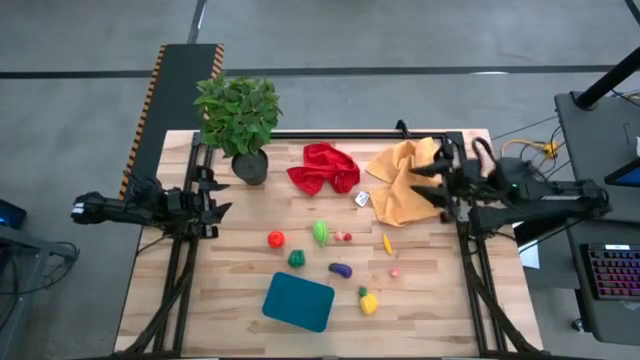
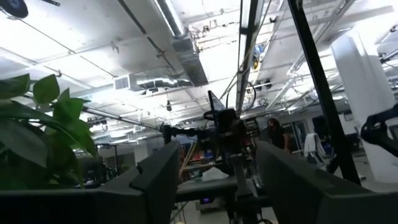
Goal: Pick and placing Produce into tupperware
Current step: Put the yellow corn into the blue basket
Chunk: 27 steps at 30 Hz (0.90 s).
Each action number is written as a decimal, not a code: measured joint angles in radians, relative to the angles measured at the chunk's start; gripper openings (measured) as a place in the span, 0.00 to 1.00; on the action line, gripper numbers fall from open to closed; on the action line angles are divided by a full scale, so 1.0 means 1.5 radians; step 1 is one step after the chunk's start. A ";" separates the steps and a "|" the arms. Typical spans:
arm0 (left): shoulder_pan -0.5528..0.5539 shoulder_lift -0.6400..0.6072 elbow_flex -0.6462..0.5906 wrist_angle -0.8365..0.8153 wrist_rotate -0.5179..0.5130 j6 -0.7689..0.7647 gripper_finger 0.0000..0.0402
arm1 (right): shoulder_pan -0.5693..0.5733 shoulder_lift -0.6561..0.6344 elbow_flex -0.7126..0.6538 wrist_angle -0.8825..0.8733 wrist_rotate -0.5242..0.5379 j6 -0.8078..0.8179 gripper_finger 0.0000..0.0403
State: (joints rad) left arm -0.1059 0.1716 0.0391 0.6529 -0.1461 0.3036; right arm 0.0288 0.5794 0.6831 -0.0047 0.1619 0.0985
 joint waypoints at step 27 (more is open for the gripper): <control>0.000 0.007 0.000 -0.007 -0.011 0.064 0.50 | 0.063 0.529 0.403 -0.760 0.096 0.609 0.41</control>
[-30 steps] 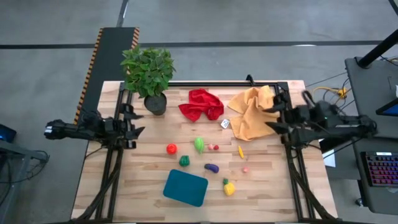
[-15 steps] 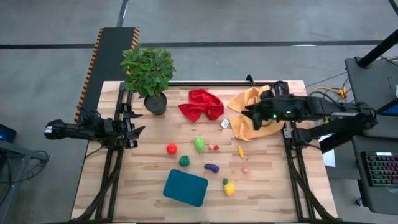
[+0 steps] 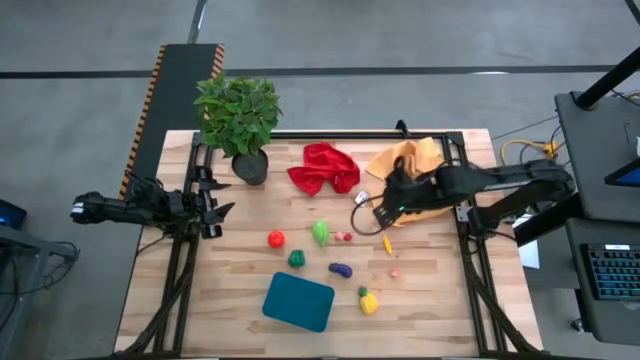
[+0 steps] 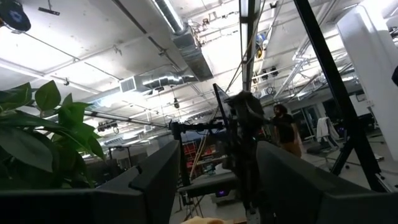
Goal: Pick and placing Produce into tupperware
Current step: Put the yellow corn into the blue basket
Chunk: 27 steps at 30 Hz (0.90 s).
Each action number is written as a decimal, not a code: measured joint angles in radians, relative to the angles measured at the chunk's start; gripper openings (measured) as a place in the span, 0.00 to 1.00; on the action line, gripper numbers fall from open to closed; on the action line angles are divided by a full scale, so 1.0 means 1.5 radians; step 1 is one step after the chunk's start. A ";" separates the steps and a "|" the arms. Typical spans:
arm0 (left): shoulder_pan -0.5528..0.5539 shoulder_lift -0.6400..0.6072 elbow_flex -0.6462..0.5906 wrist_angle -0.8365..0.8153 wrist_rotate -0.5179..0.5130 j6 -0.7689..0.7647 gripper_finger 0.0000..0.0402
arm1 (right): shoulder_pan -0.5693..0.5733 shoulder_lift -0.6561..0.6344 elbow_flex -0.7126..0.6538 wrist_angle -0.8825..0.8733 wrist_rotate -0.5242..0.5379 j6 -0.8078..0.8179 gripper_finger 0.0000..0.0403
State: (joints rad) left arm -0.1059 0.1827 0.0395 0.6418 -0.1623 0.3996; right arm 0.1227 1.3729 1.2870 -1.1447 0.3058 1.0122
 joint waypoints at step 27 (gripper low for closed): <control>0.000 -0.004 -0.001 -0.070 0.001 -0.083 0.50 | 0.104 0.293 -0.030 -0.037 -0.069 0.240 0.55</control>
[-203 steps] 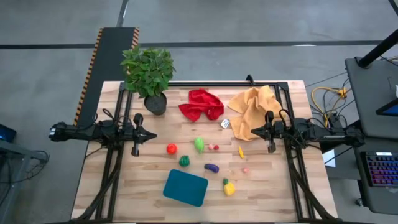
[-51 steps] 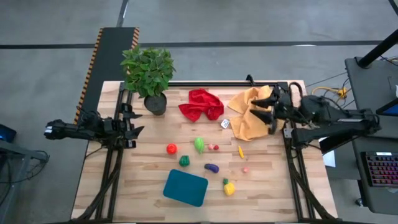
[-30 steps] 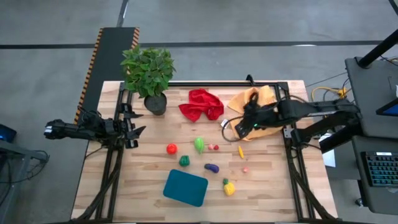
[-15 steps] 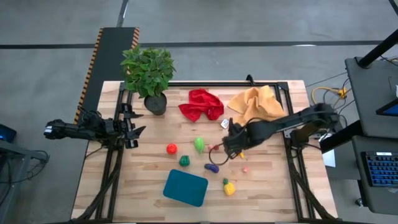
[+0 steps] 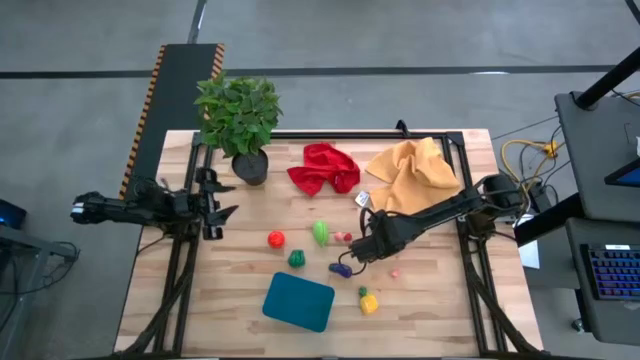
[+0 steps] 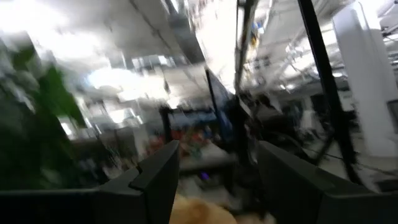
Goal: Pick and placing Produce into tupperware
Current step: Put the yellow corn into the blue basket
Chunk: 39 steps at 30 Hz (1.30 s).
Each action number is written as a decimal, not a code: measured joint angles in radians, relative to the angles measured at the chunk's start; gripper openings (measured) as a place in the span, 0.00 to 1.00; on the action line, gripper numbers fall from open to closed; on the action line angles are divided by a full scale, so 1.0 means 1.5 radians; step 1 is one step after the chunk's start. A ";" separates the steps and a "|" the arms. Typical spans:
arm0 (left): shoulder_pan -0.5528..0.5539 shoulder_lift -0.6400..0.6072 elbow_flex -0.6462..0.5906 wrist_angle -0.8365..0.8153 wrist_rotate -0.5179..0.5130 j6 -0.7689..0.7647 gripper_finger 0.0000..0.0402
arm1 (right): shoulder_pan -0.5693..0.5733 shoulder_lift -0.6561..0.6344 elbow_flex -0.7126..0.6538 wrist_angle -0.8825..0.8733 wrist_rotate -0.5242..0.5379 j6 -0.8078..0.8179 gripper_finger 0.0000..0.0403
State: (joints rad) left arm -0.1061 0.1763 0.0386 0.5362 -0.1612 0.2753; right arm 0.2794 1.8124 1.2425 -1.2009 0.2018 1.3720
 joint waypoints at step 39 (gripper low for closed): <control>0.000 -0.014 0.000 -0.001 -0.003 0.037 0.50 | 0.011 -0.002 -0.153 0.239 0.018 0.007 0.20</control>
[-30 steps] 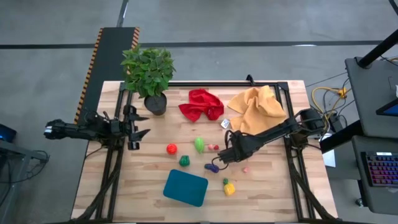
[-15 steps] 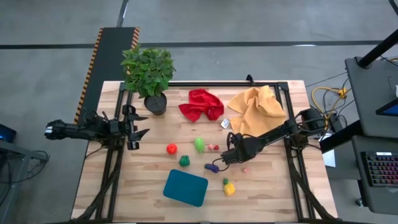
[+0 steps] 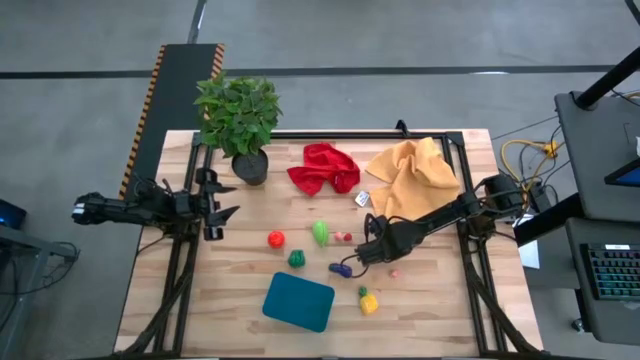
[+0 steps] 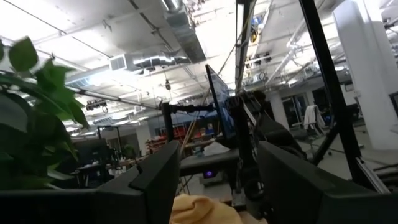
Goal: Pick and placing Produce into tupperware
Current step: Put the yellow corn into the blue basket
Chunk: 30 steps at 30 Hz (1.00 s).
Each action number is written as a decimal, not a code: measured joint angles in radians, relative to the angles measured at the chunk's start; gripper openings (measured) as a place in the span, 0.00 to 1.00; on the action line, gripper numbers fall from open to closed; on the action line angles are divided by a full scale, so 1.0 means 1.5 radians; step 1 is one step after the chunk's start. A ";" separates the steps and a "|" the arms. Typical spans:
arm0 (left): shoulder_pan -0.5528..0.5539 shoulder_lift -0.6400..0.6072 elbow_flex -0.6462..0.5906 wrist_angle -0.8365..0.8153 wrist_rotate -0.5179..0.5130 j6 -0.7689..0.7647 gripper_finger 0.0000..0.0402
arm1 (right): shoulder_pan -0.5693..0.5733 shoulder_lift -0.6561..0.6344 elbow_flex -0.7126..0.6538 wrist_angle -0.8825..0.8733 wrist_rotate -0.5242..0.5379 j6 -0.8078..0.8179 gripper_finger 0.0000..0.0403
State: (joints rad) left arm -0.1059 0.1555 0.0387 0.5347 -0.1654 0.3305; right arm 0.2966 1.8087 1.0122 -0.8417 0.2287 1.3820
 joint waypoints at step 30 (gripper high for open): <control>0.000 -0.003 0.001 0.023 -0.023 0.000 0.50 | -0.001 -0.049 0.101 -0.008 0.116 -0.175 0.04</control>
State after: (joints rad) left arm -0.1059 0.1516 0.0402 0.5698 -0.1997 0.3301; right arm 0.2947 1.7357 1.1641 -0.8537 0.4031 1.1197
